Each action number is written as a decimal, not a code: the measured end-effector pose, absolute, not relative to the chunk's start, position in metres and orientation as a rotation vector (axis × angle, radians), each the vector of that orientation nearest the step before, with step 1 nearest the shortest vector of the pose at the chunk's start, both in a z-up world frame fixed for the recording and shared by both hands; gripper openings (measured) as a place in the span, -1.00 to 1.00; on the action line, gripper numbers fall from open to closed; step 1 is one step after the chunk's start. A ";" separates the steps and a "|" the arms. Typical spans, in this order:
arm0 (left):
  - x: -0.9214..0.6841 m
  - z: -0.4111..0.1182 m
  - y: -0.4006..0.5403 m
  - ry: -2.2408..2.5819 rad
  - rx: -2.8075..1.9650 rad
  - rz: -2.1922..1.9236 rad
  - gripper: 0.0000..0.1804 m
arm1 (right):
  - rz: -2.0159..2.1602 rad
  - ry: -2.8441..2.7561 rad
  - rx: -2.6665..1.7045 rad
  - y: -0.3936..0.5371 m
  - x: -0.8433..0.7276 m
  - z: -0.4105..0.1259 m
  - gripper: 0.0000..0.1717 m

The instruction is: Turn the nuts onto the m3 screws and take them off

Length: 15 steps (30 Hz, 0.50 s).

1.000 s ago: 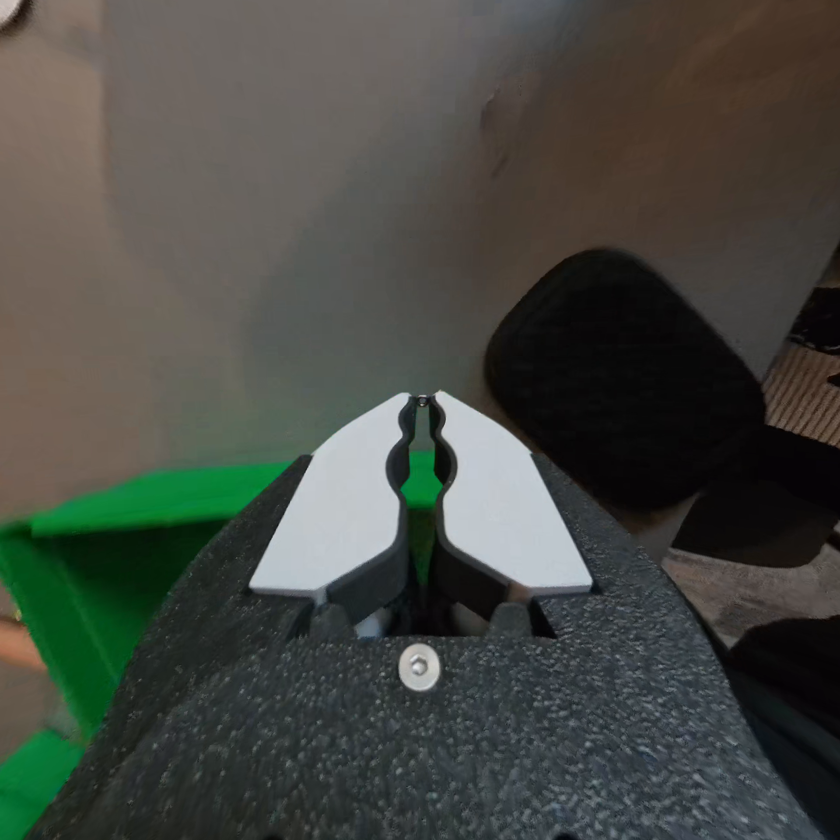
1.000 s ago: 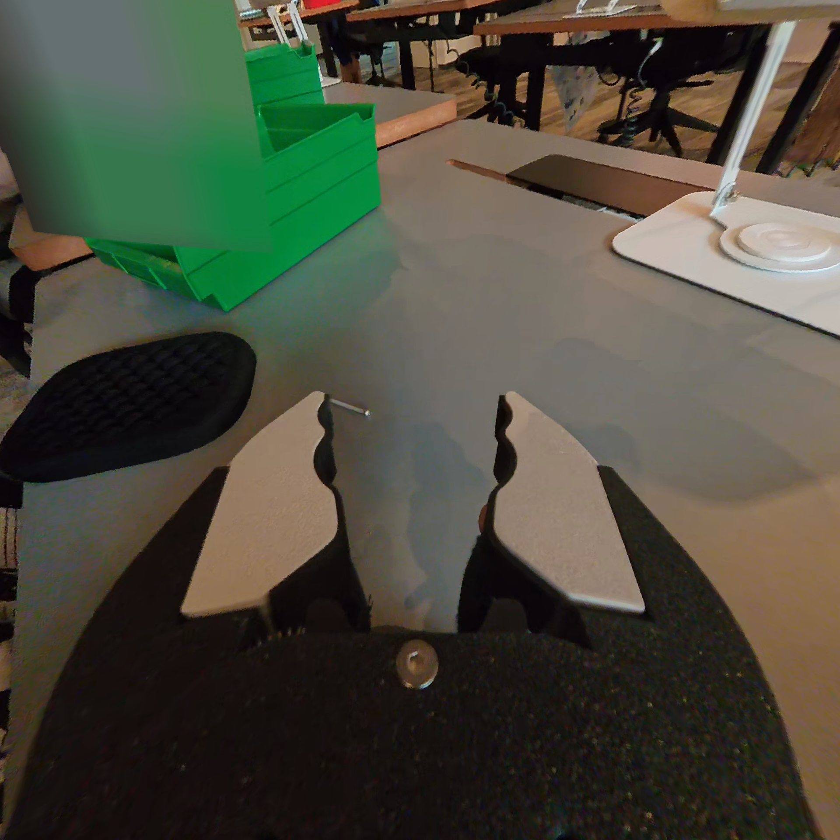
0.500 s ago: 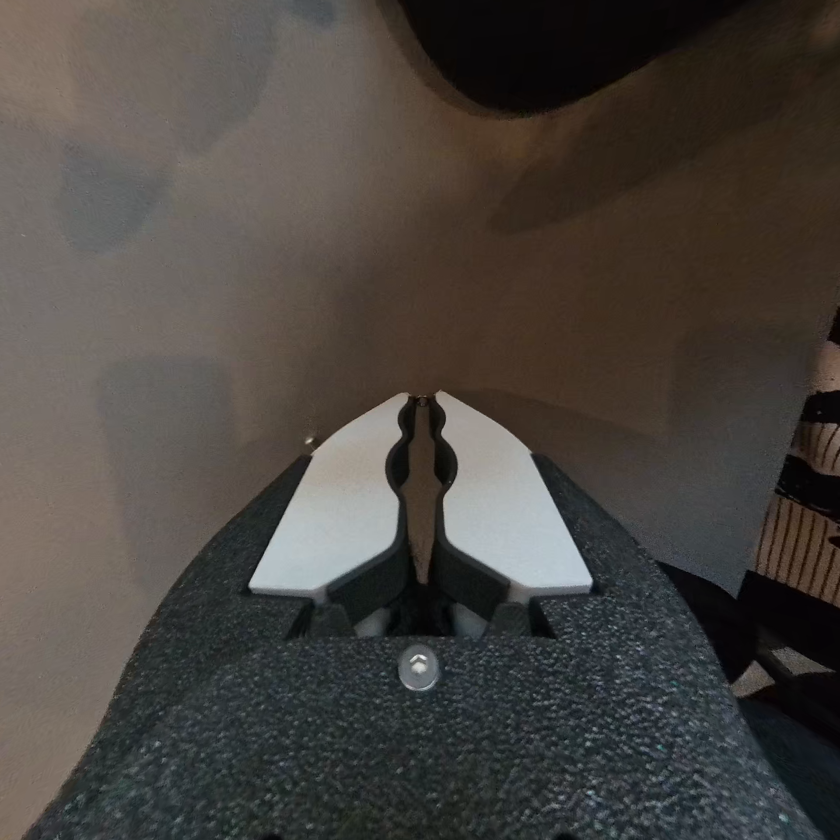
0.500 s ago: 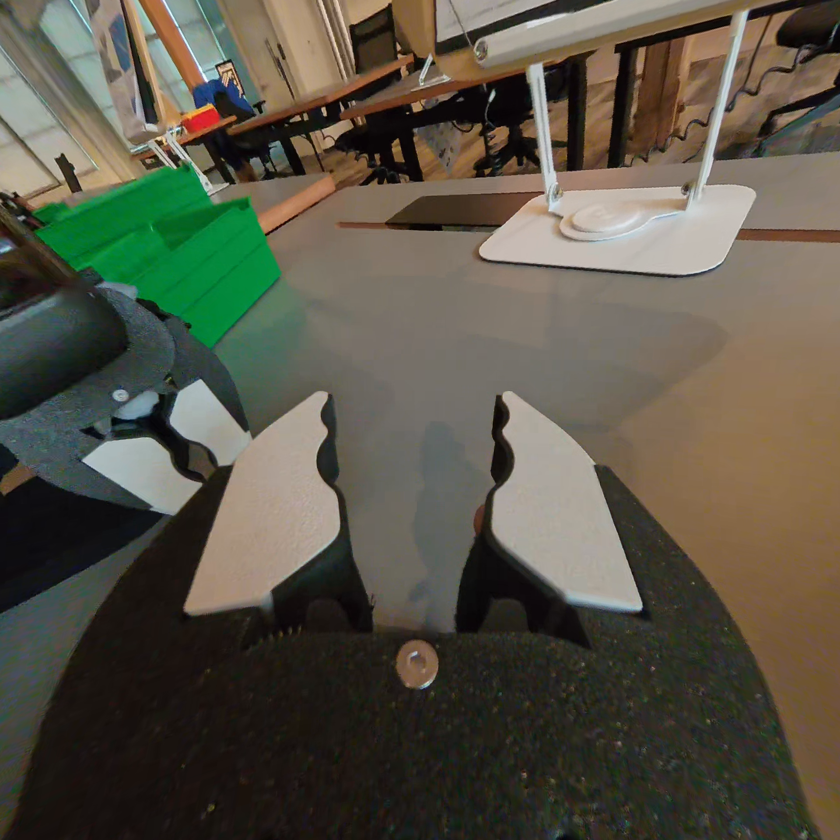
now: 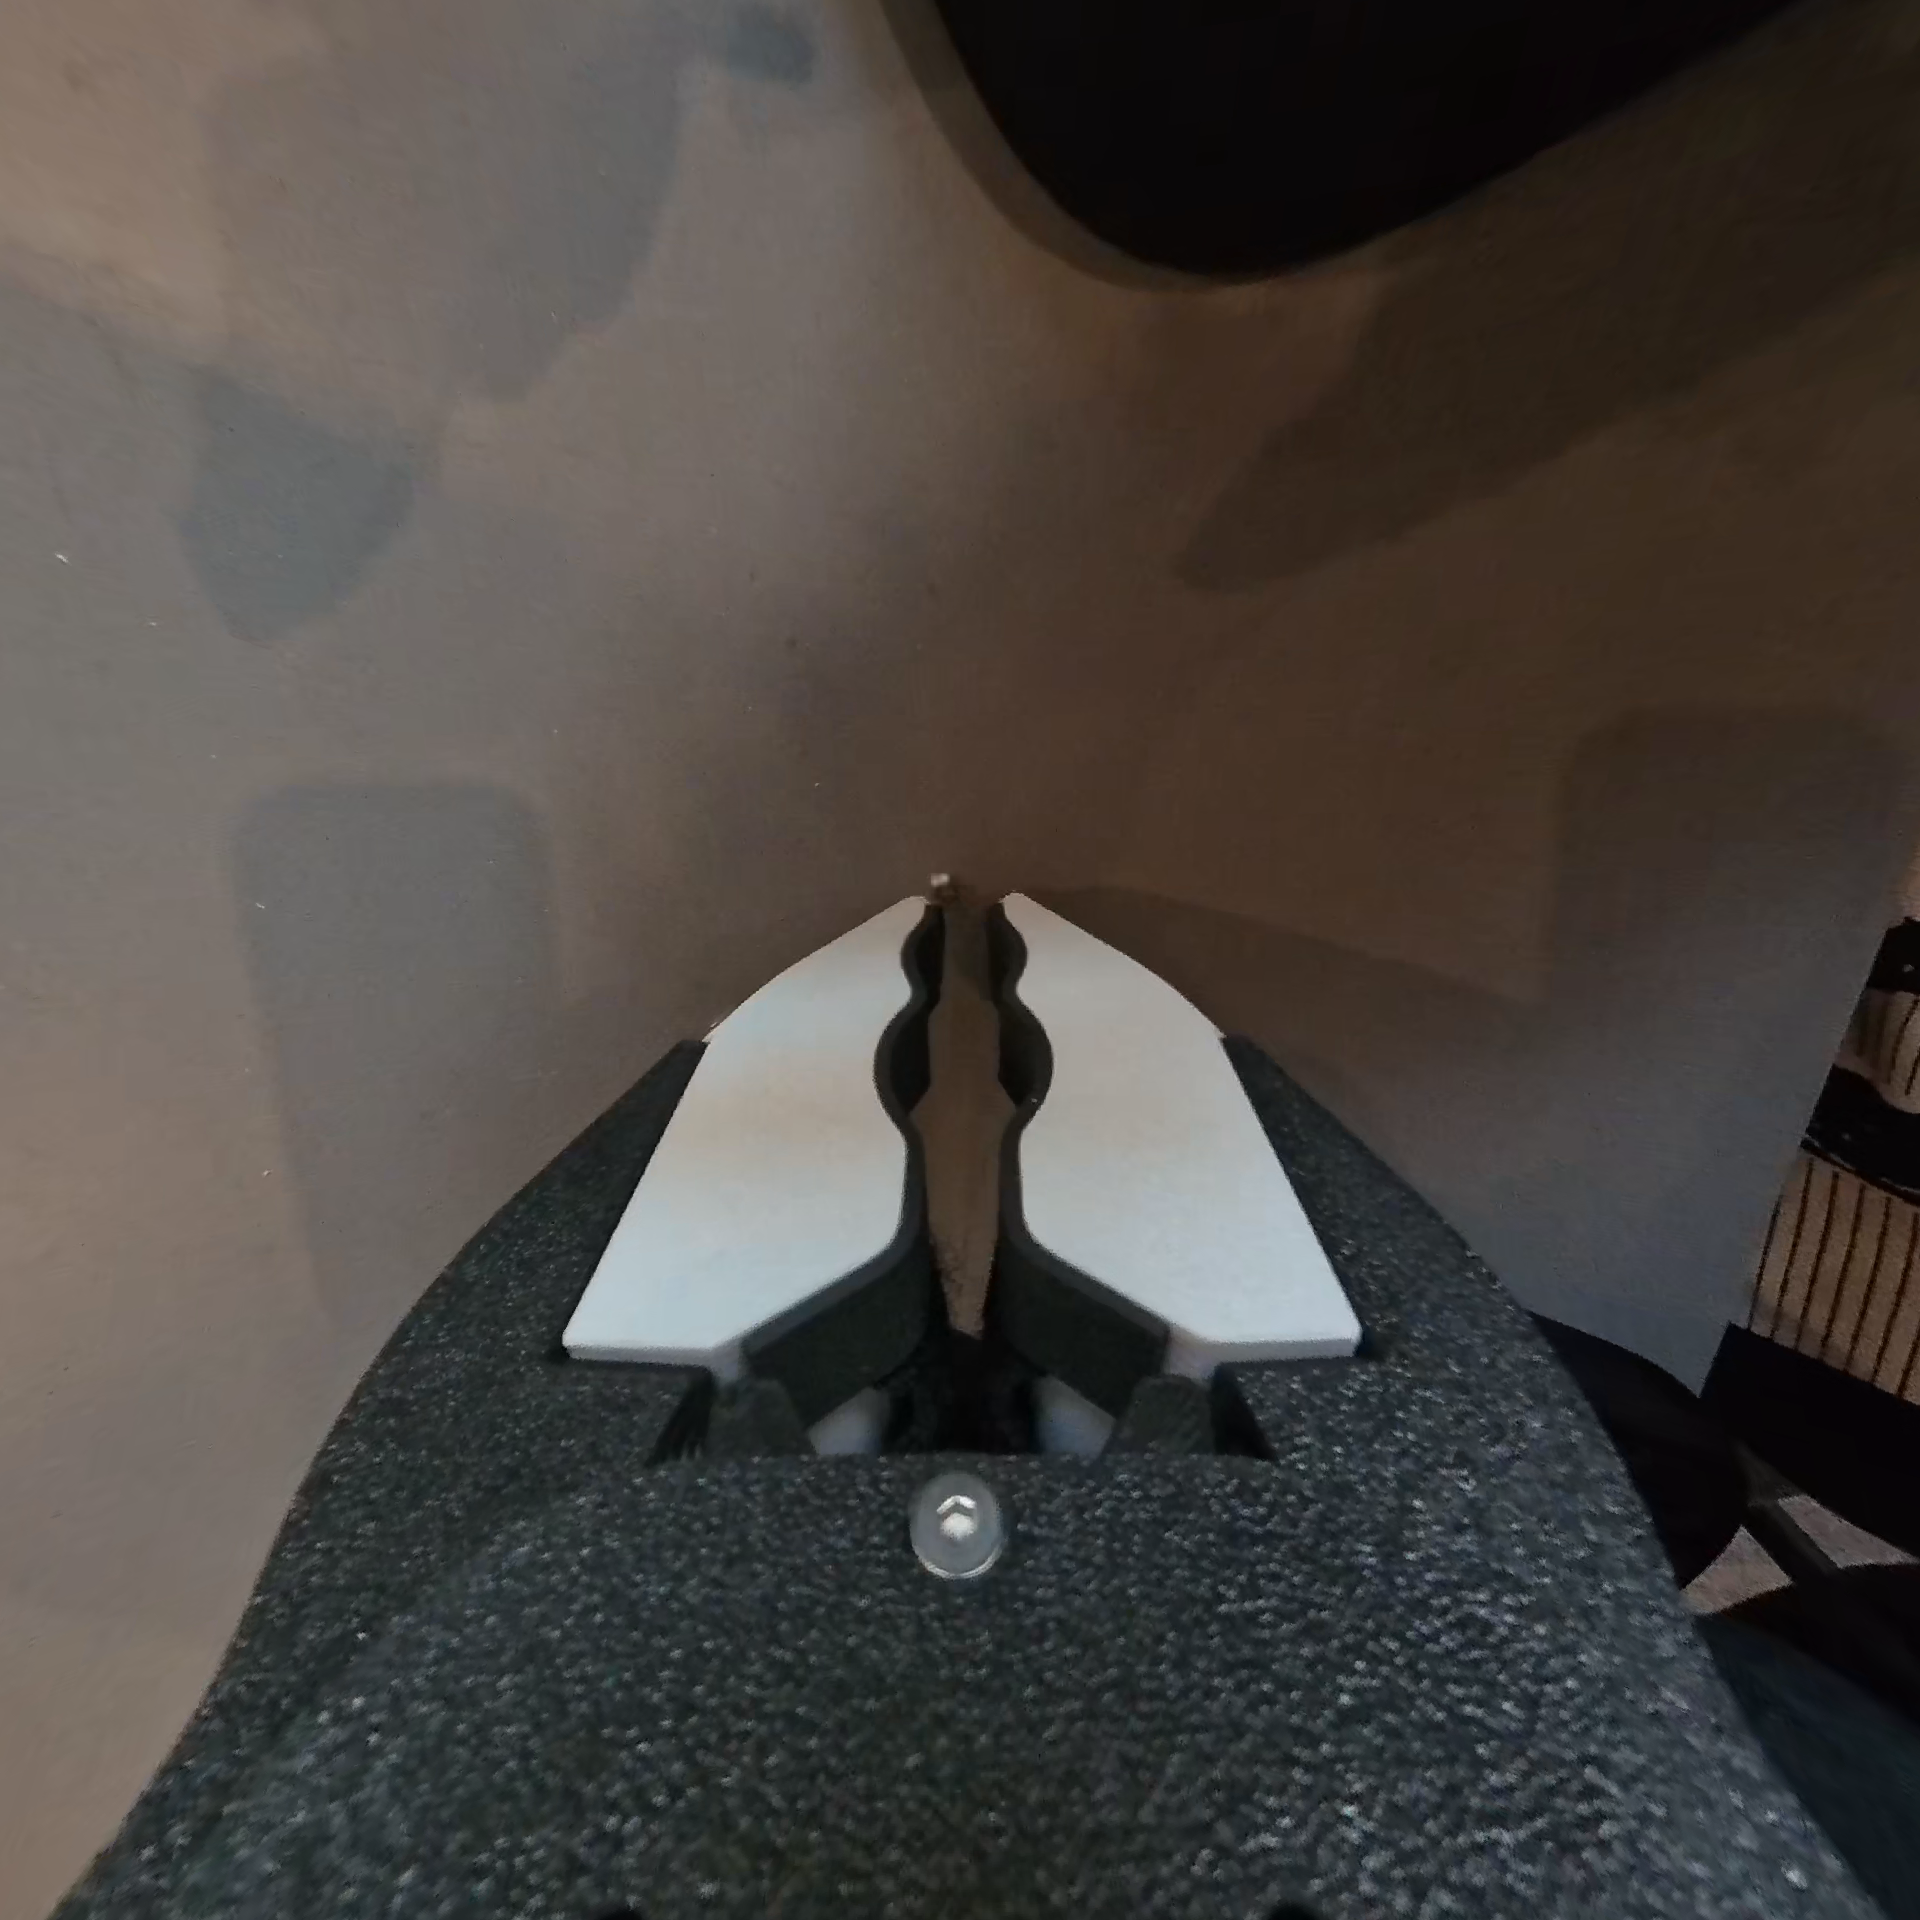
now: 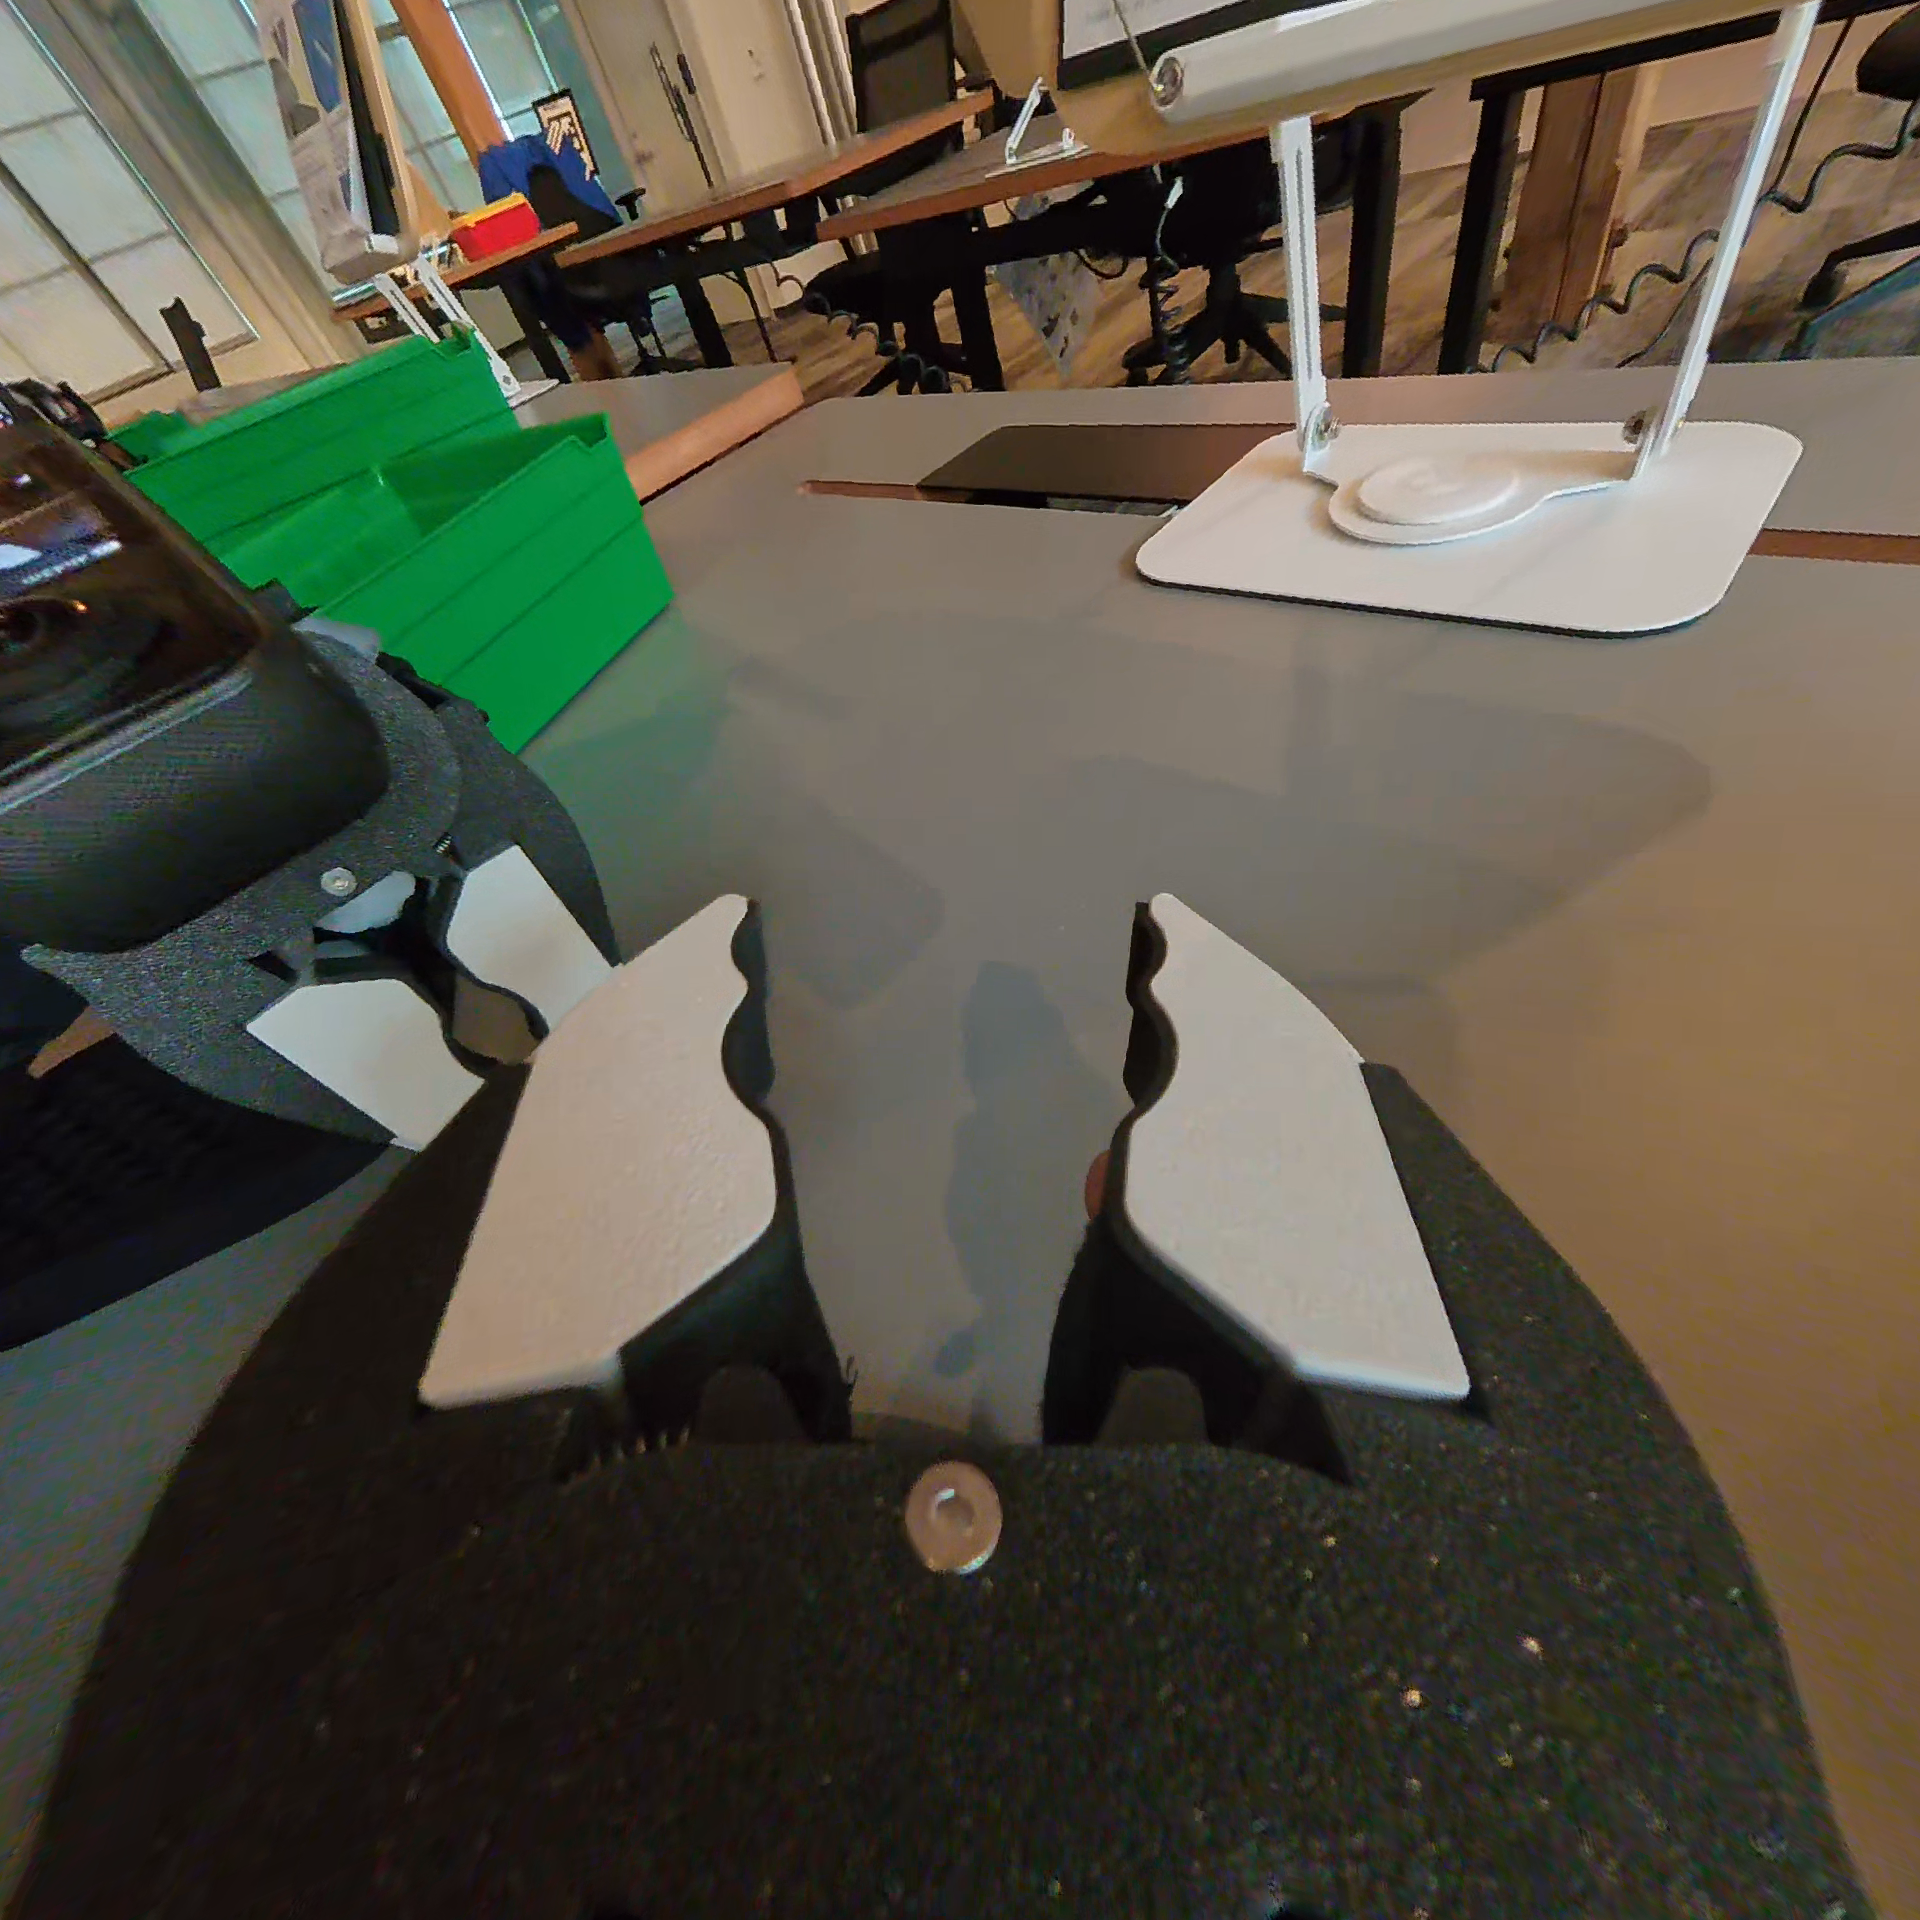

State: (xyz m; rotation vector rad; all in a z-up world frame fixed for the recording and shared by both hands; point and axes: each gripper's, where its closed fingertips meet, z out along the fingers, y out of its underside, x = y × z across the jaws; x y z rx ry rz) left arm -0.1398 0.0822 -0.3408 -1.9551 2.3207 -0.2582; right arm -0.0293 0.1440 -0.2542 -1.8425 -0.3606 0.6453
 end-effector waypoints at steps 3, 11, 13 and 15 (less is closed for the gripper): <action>-0.142 -0.334 0.084 2.286 -1.959 -0.299 -0.86 | 0.644 -0.374 -1.850 0.143 -0.031 -0.256 -0.23; -0.152 -0.280 0.107 1.747 -1.841 -0.680 -0.52 | 0.672 -0.498 -1.865 0.136 -0.049 -0.259 -0.25; -0.159 -0.271 0.110 1.590 -1.769 -0.768 -0.46 | 0.676 -0.567 -1.884 0.131 -0.058 -0.261 -0.29; -0.169 -0.265 0.111 1.448 -1.703 -0.835 -0.43 | 0.670 -0.682 -1.912 0.122 -0.070 -0.262 -0.34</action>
